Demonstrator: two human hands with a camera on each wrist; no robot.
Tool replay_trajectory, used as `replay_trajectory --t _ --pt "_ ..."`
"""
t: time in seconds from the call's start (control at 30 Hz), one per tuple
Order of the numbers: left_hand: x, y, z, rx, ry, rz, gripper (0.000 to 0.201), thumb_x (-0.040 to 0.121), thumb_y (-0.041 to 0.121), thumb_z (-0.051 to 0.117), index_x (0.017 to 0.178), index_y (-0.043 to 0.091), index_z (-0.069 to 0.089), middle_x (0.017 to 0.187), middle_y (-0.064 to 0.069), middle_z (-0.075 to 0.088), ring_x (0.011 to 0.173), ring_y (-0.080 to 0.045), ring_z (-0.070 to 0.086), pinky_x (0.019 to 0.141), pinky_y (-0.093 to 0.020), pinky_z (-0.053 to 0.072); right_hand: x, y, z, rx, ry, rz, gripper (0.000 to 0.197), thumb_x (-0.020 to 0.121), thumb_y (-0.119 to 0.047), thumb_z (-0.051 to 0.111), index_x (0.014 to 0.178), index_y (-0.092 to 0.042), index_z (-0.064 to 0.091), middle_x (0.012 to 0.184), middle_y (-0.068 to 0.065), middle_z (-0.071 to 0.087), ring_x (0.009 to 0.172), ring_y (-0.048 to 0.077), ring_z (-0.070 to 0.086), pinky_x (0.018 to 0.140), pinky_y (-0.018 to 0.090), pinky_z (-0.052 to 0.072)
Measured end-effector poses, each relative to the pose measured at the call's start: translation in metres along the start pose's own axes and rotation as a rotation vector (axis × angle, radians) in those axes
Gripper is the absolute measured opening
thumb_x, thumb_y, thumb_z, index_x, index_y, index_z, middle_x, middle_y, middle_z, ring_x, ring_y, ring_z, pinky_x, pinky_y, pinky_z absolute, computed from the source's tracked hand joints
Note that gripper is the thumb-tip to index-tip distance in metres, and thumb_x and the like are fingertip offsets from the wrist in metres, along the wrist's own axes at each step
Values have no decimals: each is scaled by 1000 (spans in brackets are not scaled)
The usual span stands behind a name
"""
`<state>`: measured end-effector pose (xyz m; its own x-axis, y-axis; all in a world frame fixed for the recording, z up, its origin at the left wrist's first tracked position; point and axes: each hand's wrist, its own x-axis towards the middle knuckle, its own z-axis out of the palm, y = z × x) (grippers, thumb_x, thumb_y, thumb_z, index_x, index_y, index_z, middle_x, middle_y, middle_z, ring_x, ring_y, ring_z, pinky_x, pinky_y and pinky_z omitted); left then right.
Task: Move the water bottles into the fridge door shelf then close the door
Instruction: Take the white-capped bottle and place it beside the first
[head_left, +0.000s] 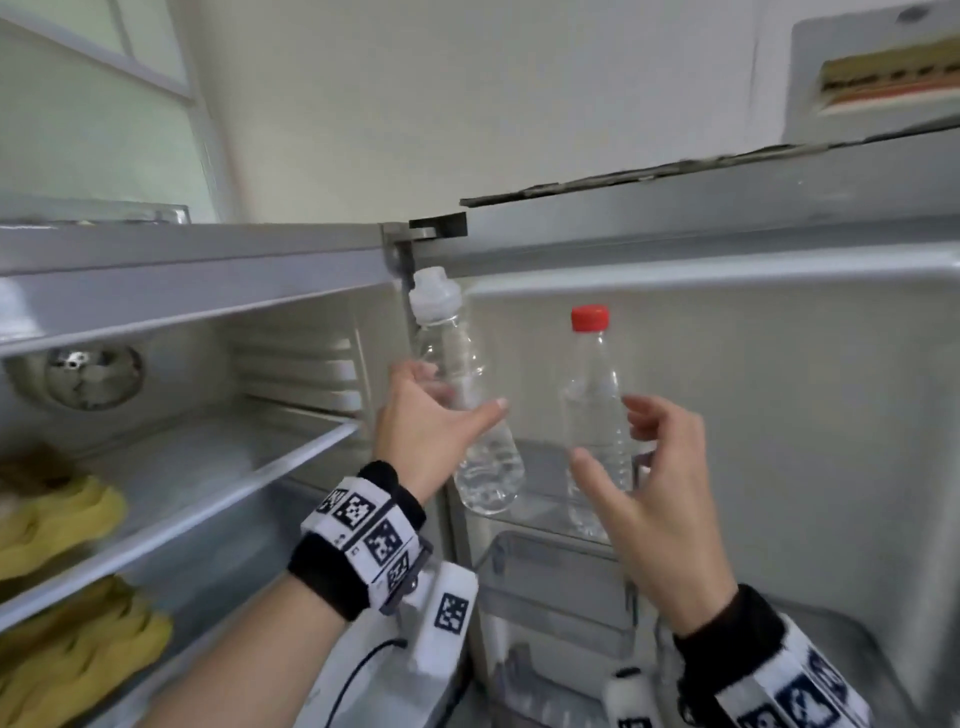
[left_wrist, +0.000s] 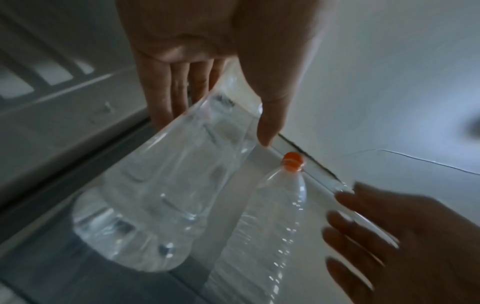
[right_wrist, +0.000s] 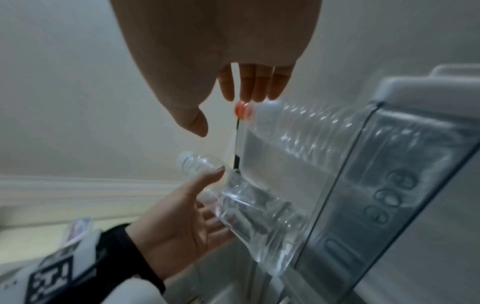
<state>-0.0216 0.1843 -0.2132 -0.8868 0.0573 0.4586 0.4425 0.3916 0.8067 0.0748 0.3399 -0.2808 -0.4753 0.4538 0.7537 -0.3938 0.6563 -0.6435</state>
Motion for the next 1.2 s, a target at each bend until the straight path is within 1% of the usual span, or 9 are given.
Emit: replay_trajectory --t 0.07,0.17,0.3,0.43,0.63,0.73,0.93,1.07,1.2 --pt "11 -2 13 -16 12 -5 72 61 45 88 115 26 43 100 7 67 91 -13 67 69 -23 45 8 16 -4 -48 -10 111 66 78 -27 77 131 -17 40 117 -5 39 113 13 44 97 25 38" --pt "23 1 27 -24 9 5 75 62 44 87 120 21 44 100 8 65 95 -14 66 72 -23 44 17 33 -2 -82 -95 203 83 77 -34 76 142 -15 29 126 -5 32 126 14 37 108 31 35" --pt "33 7 42 -20 -17 23 83 63 43 87 128 15 43 103 5 67 91 -13 63 67 -18 41 26 46 9 -63 -190 261 94 71 -46 75 145 -23 24 133 -3 45 125 12 45 106 35 41" --pt "39 4 54 -1 -39 34 76 59 44 88 116 24 41 98 9 66 94 -14 66 77 -26 49 28 53 16 -99 -206 225 80 64 -50 73 132 -27 36 120 -10 57 113 13 58 94 40 50" --pt "38 -10 68 -35 -139 2 71 59 42 90 109 26 42 99 8 66 95 -13 67 88 -40 56 29 52 11 -107 -230 180 62 69 -44 76 117 -38 36 111 -14 60 103 7 61 86 30 51" --pt "37 -16 73 -13 -190 0 70 62 40 90 113 25 45 102 9 65 97 -13 66 88 -33 54 29 53 10 -121 -245 178 62 70 -43 76 120 -33 40 109 -14 61 100 5 62 78 22 48" --pt "36 -18 76 0 -215 17 79 66 42 88 129 19 46 112 6 66 95 -11 63 73 -19 45 29 54 11 -151 -233 167 63 72 -42 75 124 -28 43 111 -12 60 101 6 61 81 23 49" --pt "32 -23 75 -34 -302 20 89 71 45 83 143 18 39 125 6 64 107 -10 63 93 -31 52 27 54 11 -152 -214 164 62 73 -40 75 125 -25 44 112 -11 61 102 7 60 80 21 48" --pt "29 -24 75 -59 -356 23 87 79 42 77 149 20 32 123 10 58 115 -10 60 95 -42 55 28 55 13 -158 -210 166 63 73 -41 74 126 -24 44 112 -10 61 103 9 61 84 28 51"
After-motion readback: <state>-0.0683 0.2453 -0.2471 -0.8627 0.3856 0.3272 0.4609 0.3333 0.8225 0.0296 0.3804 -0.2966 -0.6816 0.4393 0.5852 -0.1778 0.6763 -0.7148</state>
